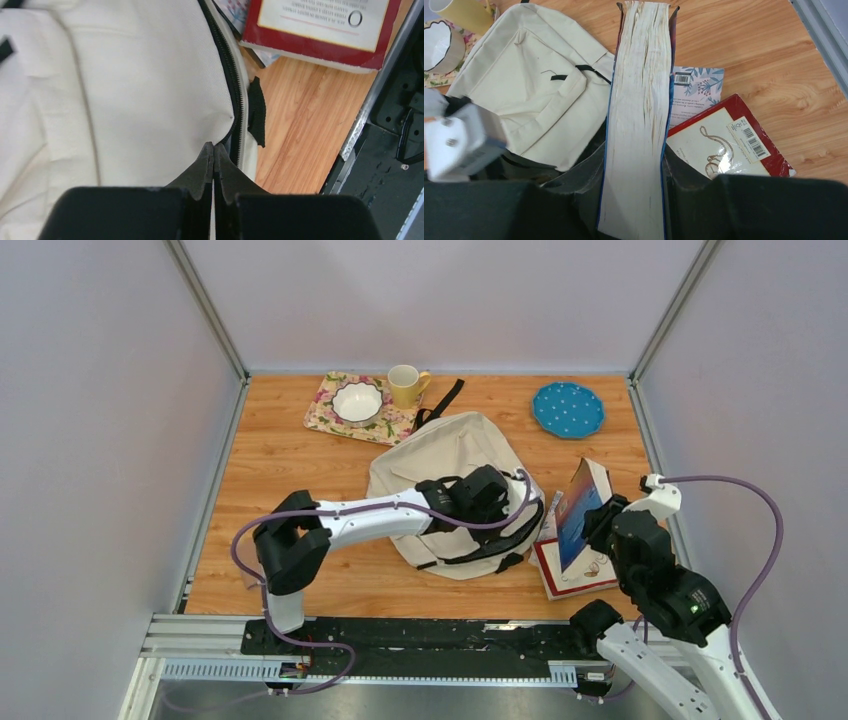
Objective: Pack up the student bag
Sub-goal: Place the book in the student bag.
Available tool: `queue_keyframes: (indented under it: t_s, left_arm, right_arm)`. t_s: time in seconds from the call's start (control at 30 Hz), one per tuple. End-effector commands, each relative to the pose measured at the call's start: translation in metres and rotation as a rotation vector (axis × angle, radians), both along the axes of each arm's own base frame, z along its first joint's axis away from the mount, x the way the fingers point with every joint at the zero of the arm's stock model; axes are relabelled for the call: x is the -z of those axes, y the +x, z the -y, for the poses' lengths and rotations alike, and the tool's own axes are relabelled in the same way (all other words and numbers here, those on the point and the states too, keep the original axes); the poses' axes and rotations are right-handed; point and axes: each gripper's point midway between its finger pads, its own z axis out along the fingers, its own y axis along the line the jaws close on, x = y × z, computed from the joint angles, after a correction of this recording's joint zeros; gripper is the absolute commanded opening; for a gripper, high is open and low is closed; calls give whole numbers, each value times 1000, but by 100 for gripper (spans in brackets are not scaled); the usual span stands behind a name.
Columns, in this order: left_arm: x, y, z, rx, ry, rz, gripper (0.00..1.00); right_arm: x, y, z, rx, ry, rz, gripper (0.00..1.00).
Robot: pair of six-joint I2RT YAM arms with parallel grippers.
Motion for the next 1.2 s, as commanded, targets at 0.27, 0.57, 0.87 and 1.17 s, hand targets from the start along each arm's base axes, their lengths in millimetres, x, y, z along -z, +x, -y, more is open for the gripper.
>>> queue_keyframes:
  t_s: [0.27, 0.57, 0.87, 1.17]
  left_arm:
    - [-118, 57, -27, -271, -249, 198, 0]
    - [-133, 54, -42, -357, -383, 216, 0]
    - [-150, 57, -48, -408, -459, 226, 0]
    - [-159, 49, -46, -366, -500, 227, 0]
  right_arm:
    - [-50, -16, -71, -285, 401, 103, 0]
    - [-44, -32, -90, -274, 710, 53, 0]
    - [5, -31, -105, -206, 922, -50, 0]
    - [79, -16, -120, -153, 867, -203, 0]
